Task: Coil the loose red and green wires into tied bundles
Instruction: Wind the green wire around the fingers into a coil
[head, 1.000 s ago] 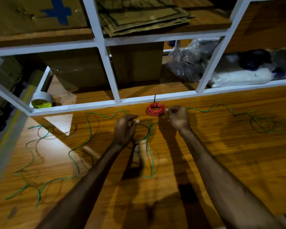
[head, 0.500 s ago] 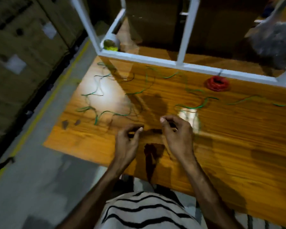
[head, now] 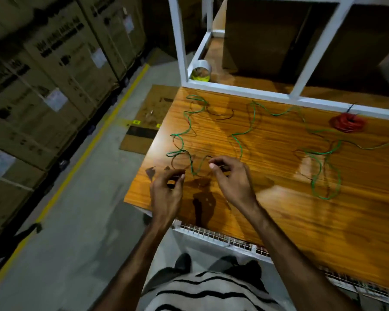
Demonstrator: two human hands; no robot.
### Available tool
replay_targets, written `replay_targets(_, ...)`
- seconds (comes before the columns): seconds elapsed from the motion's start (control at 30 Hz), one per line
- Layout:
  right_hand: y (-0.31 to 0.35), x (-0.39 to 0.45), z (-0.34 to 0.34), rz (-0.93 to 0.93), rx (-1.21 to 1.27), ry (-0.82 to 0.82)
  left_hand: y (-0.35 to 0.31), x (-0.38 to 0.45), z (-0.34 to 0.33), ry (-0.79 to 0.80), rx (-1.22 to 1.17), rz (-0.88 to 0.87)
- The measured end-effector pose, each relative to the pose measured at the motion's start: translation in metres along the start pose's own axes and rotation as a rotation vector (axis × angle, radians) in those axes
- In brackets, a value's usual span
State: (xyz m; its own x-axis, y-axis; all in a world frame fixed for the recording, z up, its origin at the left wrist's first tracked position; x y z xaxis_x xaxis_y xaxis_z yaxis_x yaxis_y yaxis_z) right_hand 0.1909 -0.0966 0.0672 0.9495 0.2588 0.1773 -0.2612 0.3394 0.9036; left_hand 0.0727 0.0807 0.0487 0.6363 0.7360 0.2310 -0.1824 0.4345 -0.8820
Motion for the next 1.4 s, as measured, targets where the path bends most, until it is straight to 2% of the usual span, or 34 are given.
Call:
replay_targets(0.13,0.014,0.019,-0.032,0.025,-0.036,-0.075,0.005,0.044,0.003,0.094,-0.004,-0.108)
replay_targets(0.27,0.014,0.036,-0.042,-0.056,-0.062,-0.170,0.002,0.085,-0.004,0.177,-0.007,-0.211)
replay_targets(0.47,0.008,0.054,-0.032,-0.128,-0.109,-0.285,-0.016,0.137,-0.047,0.314,0.024,-0.354)
replay_targets(0.6,-0.001,0.070,-0.023,-0.162,-0.122,-0.311,-0.026,0.168,-0.080,0.368,0.036,-0.369)
replay_targets(0.9,-0.029,0.113,-0.009,-0.193,-0.066,-0.288,-0.048,0.250,-0.162,0.349,0.252,-0.502)
replay_targets(1.03,-0.039,0.125,-0.006,-0.197,-0.059,-0.258,-0.033,0.281,-0.195,0.354,0.462,-0.579)
replay_targets(1.13,-0.045,0.130,-0.004,-0.218,-0.044,-0.253,-0.019,0.293,-0.206,0.387,0.537,-0.561)
replay_targets(1.23,-0.045,0.134,-0.002,-0.229,-0.029,-0.246,-0.019,0.292,-0.196,0.319,0.469,-0.550)
replay_targets(1.4,-0.042,0.143,-0.009,-0.244,0.017,-0.231,-0.036,0.258,-0.142,0.102,0.117,-0.600)
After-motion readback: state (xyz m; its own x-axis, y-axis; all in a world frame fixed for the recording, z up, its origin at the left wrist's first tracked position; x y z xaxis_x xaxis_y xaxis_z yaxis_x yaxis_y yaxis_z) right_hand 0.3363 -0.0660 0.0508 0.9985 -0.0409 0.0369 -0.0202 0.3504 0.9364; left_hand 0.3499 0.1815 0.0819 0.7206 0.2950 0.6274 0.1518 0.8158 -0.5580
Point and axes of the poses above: each hand's wrist, its own x-axis towards the middle knuckle, its own z-axis out of the back of the hand, y = z × x, the point moved 8 cm from there along x, towards the middle knuckle, and after that the axes turned 9 degrees about -y, right-handed, at the moved point
